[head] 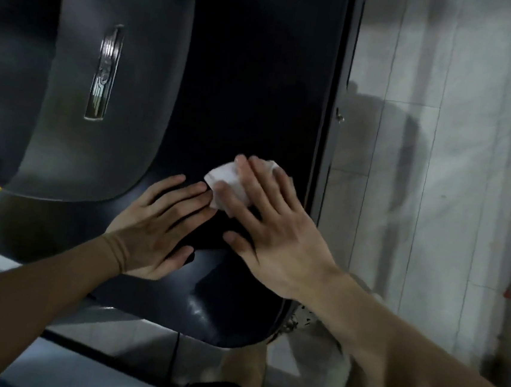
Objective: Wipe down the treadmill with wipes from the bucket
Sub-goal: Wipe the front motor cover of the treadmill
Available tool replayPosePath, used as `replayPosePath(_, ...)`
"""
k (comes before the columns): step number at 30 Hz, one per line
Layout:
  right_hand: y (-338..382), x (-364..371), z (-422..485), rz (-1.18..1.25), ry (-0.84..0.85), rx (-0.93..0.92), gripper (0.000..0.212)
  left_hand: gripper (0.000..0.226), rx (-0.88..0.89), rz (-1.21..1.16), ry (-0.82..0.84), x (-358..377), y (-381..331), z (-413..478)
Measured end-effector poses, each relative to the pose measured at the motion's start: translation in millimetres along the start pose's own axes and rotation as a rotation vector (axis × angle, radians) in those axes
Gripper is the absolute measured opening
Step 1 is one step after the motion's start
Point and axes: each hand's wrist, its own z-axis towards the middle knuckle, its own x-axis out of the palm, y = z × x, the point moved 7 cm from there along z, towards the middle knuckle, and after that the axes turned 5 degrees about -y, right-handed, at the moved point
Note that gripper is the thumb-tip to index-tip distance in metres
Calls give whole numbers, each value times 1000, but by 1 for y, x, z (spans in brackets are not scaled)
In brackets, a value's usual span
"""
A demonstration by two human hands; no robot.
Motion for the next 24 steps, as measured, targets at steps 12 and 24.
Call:
replayPosePath(12,16,3,21,-26,27,-317,63,80,-714,-66,-57,-40,-24,-22)
replayPosePath(24,0,-6,19,13,74,-548,63,188,-1581,-531,114,0,-81,-49)
